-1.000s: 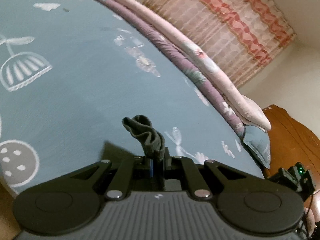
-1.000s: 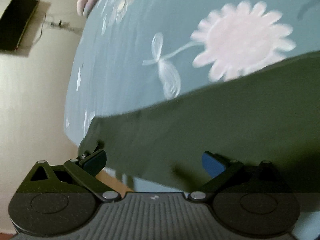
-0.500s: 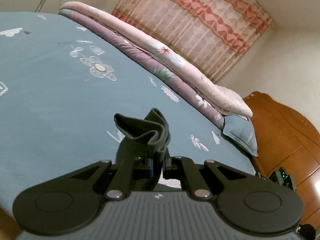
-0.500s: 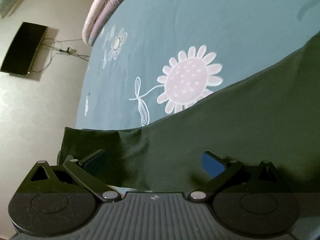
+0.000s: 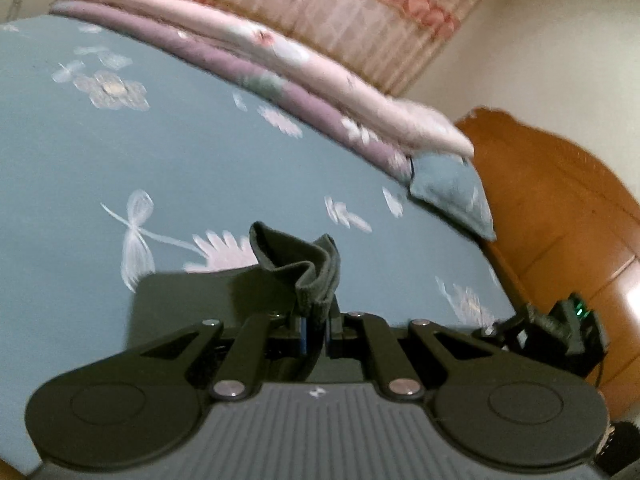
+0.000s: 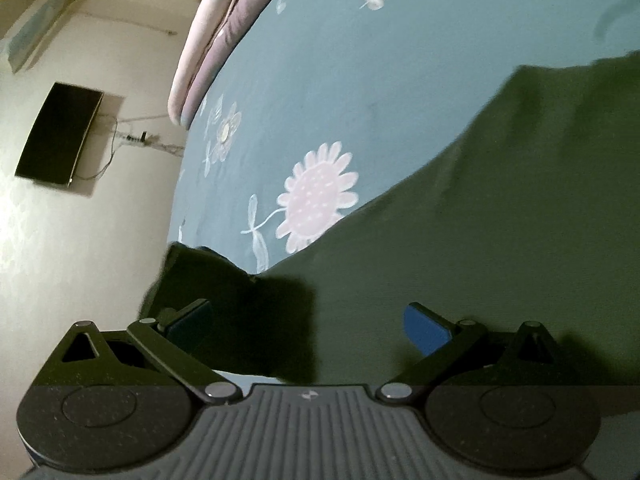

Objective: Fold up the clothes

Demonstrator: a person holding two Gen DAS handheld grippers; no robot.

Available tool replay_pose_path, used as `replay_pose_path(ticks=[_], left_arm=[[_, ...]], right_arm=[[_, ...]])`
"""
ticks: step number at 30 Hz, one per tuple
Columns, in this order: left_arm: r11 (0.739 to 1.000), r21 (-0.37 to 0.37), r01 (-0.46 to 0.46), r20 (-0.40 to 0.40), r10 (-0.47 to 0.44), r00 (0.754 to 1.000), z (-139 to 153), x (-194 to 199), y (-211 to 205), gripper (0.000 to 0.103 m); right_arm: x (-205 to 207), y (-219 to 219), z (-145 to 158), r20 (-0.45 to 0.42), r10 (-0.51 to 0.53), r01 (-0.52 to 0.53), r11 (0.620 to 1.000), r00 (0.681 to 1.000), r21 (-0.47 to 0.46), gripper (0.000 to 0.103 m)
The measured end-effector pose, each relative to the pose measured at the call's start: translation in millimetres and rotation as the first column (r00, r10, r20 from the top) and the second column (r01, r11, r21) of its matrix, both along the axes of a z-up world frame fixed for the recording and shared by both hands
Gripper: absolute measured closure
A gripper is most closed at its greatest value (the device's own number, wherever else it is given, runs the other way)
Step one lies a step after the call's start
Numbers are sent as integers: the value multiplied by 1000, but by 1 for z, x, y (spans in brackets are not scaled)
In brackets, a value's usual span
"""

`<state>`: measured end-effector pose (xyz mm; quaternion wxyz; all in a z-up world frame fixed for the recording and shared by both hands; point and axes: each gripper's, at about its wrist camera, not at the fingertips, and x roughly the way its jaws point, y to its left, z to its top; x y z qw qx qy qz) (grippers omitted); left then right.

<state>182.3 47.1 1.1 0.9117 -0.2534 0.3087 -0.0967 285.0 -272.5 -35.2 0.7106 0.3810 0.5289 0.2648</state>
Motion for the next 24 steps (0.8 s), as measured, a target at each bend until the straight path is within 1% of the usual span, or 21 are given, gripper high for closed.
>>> replay_pose_path(ticks=[3, 6, 7, 8, 10, 11, 12, 13, 15, 17, 19, 22, 24], left_arm=[[998, 30, 59, -55, -57, 997, -16, 11, -19, 97], [991, 65, 117, -113, -109, 988, -30, 22, -36, 90], [987, 71, 144, -131, -134, 982, -34, 25, -41, 87], [983, 73, 171, -144, -159, 977, -37, 27, -46, 87], [972, 66, 226, -152, -214, 965, -38, 28, -53, 85], [964, 64, 259, -156, -247, 956, -37, 27, -57, 81], [957, 71, 283, -158, -269, 950, -36, 26, -59, 80], [951, 79, 299, -155, -285, 946, -33, 24, -60, 77], [941, 94, 326, -146, -311, 939, -28, 20, -60, 75], [942, 101, 320, -132, -306, 943, -22, 17, -54, 74], [951, 124, 282, -130, -267, 955, -18, 18, -41, 72], [971, 154, 184, -125, -166, 978, -17, 21, -10, 72], [982, 155, 111, -125, -92, 988, -20, 21, 15, 72]], right_arm=[[-4, -13, -1, 0, -22, 22, 1000, 1000, -5, 0], [-8, -27, -3, 0, -44, 44, 999, 999, -9, 0], [-8, -30, -4, -2, -49, 49, 999, 999, -14, 0], [-9, -32, -4, -4, -54, 54, 998, 999, -20, 0], [-9, -37, -6, -10, -66, 66, 997, 998, -28, 0], [-9, -39, -7, -12, -72, 72, 997, 997, -29, 0], [-9, -40, -8, -12, -76, 76, 997, 997, -27, 0], [-8, -41, -9, -11, -80, 79, 997, 997, -25, 0], [-6, -40, -9, -7, -78, 78, 997, 997, -21, 0], [-3, -37, -9, -1, -70, 70, 997, 998, -15, 0], [-1, -31, -8, 8, -54, 54, 999, 999, -5, 0], [1, -20, -5, 24, -24, 24, 1000, 999, 4, 0], [2, -14, -4, 31, -9, 8, 1000, 999, 2, 0]])
